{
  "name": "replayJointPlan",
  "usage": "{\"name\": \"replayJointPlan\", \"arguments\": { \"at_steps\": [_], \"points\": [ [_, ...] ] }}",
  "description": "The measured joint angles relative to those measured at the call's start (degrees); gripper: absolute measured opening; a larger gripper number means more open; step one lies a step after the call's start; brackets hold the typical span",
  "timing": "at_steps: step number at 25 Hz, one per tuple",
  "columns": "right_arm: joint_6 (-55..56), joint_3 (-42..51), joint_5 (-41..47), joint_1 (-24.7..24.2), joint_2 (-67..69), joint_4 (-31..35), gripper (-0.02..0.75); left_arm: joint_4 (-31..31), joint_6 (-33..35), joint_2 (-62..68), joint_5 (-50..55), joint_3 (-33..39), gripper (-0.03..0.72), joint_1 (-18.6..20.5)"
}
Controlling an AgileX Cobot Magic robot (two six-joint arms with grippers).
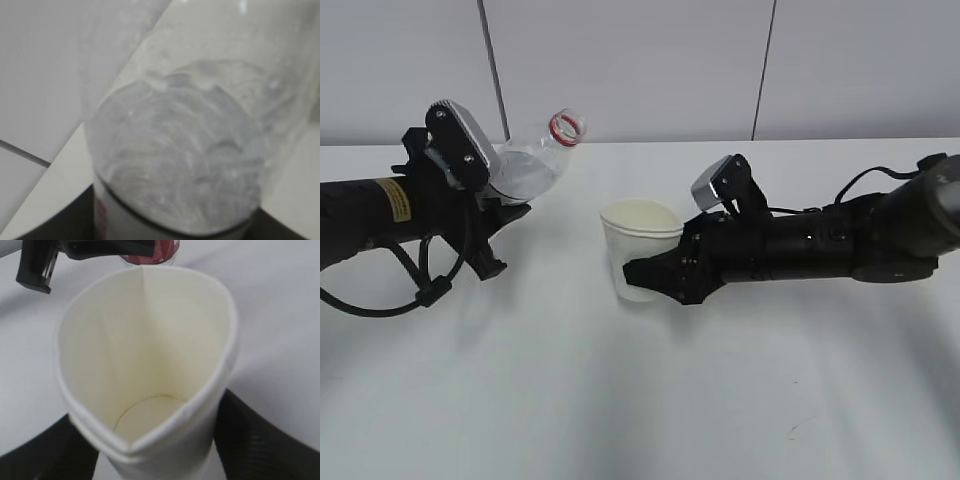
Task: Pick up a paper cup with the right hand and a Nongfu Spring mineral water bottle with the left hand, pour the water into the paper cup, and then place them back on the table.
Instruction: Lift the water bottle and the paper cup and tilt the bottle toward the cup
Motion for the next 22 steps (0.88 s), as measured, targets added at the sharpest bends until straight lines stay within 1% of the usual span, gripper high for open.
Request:
{"name": "replayJointPlan", "arguments": {
  "at_steps": [2,8,13,16,22],
  "points": [
    [1.0,-1.1,0.0,0.4,0.0,-0.6,0.496,0.0,1.8,-0.3,0.2,0.0,0.325,0.0],
    [3.6,-3.8,0.1,1.5,0.0,-2.2,0.496,-0.9,10.6,-0.3,0.4,0.0,0.325,0.0],
    [5.1,-5.5,0.1,3.3,0.0,-3.7,0.496,-1.6,14.0,-0.3,0.4,0.0,0.325,0.0],
    [5.3,-6.1,0.3,4.1,0.0,-4.2,0.496,-3.6,16.7,-0.3,0.4,0.0,0.325,0.0],
    [5.4,-6.3,1.0,4.2,0.0,-5.0,0.496,-7.0,23.8,-0.3,0.4,0.0,0.324,0.0]
  ]
}}
